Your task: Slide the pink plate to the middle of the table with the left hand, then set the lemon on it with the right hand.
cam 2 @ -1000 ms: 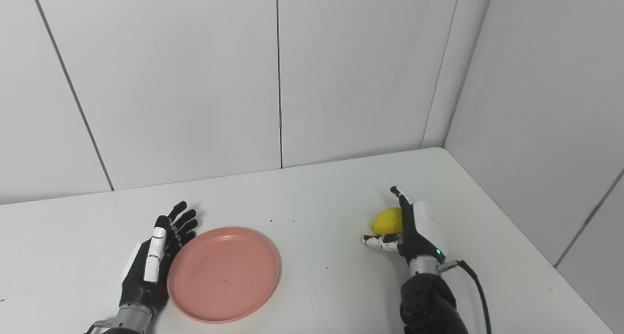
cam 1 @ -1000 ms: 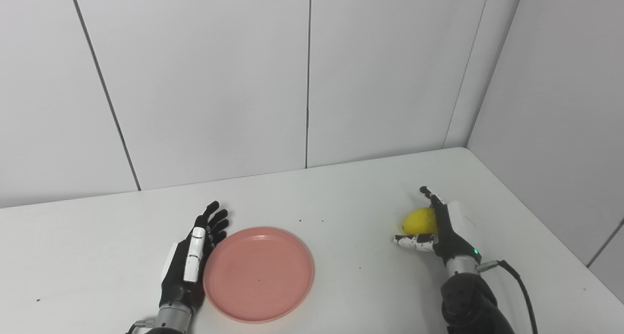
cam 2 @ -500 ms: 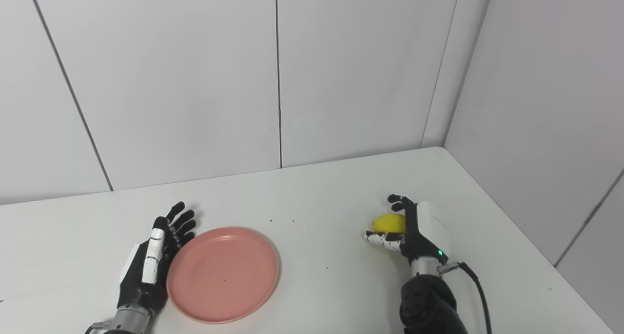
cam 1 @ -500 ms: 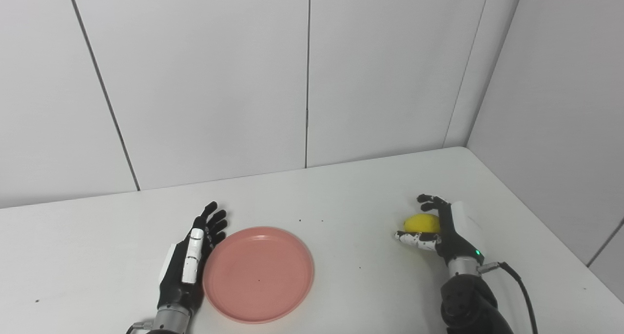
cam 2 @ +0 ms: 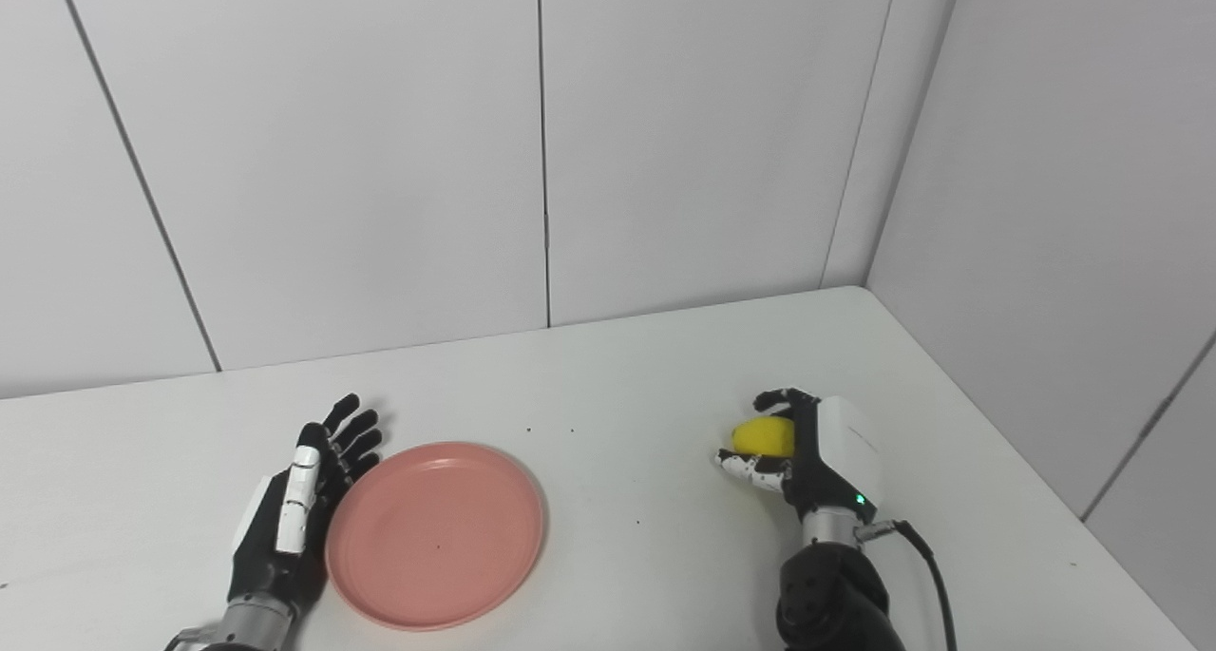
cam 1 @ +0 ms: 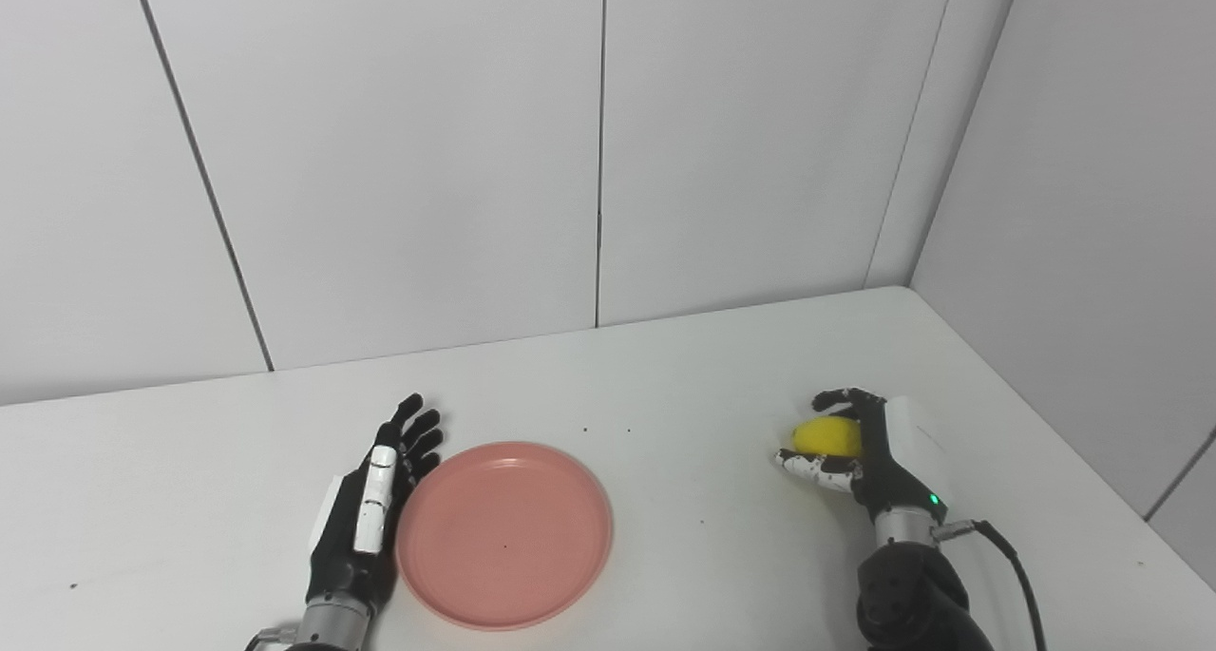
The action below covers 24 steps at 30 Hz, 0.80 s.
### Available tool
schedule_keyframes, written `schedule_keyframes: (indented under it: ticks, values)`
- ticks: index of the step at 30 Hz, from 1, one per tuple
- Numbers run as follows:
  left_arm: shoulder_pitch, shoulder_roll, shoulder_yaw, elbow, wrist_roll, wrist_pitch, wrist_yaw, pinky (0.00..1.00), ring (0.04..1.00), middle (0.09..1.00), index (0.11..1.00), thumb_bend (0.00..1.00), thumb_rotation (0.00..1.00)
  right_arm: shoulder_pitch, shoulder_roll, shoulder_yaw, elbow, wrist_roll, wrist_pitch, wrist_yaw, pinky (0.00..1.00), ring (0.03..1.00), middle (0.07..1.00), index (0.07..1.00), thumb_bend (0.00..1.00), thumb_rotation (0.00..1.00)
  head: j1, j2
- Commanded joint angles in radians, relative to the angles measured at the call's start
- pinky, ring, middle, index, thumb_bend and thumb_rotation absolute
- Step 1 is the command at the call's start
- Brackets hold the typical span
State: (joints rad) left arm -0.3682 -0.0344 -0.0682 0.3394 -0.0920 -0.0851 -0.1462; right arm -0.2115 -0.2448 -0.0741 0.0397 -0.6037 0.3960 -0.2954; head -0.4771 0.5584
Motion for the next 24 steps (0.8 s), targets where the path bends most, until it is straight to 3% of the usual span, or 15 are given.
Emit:
schedule_keyframes:
  ticks: [1, 7, 13, 20, 24]
  values:
    - [0.022, 0.007, 0.008, 0.007, -0.006, -0.006, -0.006, 0.9, 0.901, 0.903, 0.902, 0.71, 1.0, -0.022, -0.002, -0.017, -0.005, -0.008, -0.024, -0.048, 0.34, 0.458, 0.498, 0.56, 0.49, 0.0, 0.001, 0.001]
    - [0.024, 0.007, 0.006, -0.001, 0.001, 0.001, -0.002, 0.9, 0.9, 0.902, 0.902, 0.71, 1.0, -0.031, 0.028, -0.033, -0.015, 0.002, -0.033, -0.11, 0.3, 0.407, 0.518, 0.515, 0.49, 0.0, 0.003, 0.003]
    - [0.025, 0.005, 0.009, -0.008, 0.0, 0.013, 0.001, 0.9, 0.901, 0.903, 0.903, 0.71, 1.0, -0.036, 0.047, -0.037, -0.039, 0.016, -0.093, -0.166, 0.35, 0.441, 0.489, 0.487, 0.5, 0.0, 0.006, 0.002]
    - [0.027, -0.002, 0.017, -0.023, -0.009, 0.014, 0.001, 0.9, 0.9, 0.899, 0.897, 0.69, 1.0, -0.041, 0.073, 0.002, -0.102, 0.02, -0.114, -0.155, 0.37, 0.457, 0.478, 0.496, 0.5, 0.0, 0.013, 0.002]
    - [0.026, 0.006, 0.019, -0.037, 0.0, 0.023, 0.002, 0.92, 0.91, 0.909, 0.904, 0.69, 1.0, -0.057, 0.092, 0.056, -0.114, 0.01, -0.152, -0.154, 0.37, 0.456, 0.48, 0.496, 0.5, 0.0, 0.013, 0.002]
